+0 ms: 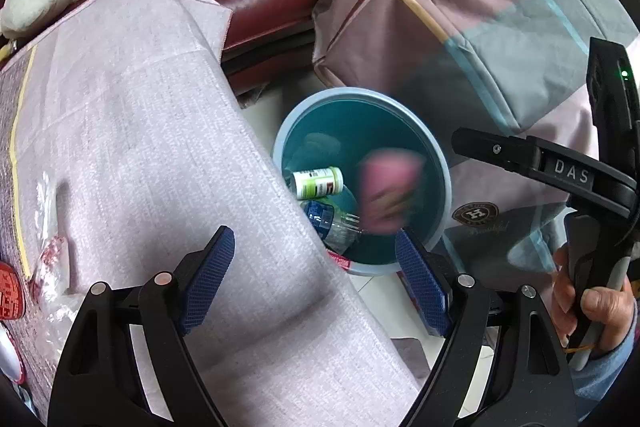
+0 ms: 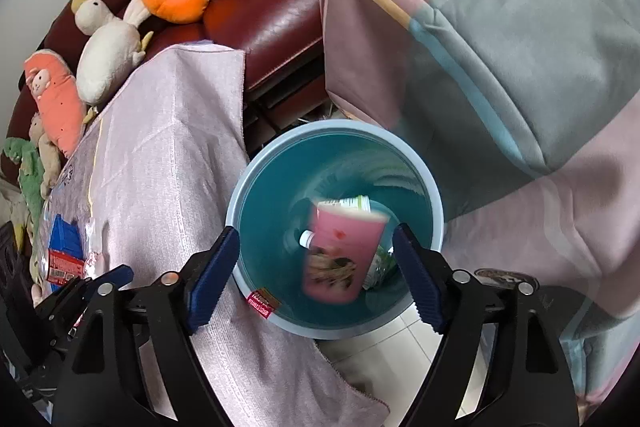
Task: Collect trash
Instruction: 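Carry both cups over the wastebasket and release them inside, then grasp the yellow snack bag with the left gripper while the right grasps the red can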
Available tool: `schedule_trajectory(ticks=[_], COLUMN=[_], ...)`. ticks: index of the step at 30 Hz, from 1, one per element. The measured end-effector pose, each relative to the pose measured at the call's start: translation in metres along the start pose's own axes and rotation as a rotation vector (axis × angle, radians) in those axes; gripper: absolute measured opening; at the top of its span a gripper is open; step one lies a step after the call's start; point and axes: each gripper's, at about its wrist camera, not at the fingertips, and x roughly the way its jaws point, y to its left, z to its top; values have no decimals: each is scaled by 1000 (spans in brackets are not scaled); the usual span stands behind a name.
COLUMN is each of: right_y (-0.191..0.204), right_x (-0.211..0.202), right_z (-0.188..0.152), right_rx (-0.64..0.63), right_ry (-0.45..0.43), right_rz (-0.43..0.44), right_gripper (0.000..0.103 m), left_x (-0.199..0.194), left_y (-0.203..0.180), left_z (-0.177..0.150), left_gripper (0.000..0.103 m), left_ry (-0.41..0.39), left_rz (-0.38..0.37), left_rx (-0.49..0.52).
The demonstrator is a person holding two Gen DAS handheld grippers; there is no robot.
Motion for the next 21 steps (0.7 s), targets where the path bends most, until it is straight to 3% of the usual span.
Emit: schedule_trajectory(ticks=[14,21], right_y=[19,52], right_x=[-7,-21], right_z=[-8,-20], right_rx=[13,-61], right_ry=[36,39], right_rz=[-43,-60], right_gripper=[82,86], left_x=[-24,-49], left_y=[29,53], left_z=[-19,-39], left_gripper=[84,84], left_ry=[-30,-60], left_rz=[-22,-25], left_rx=[-43,-92])
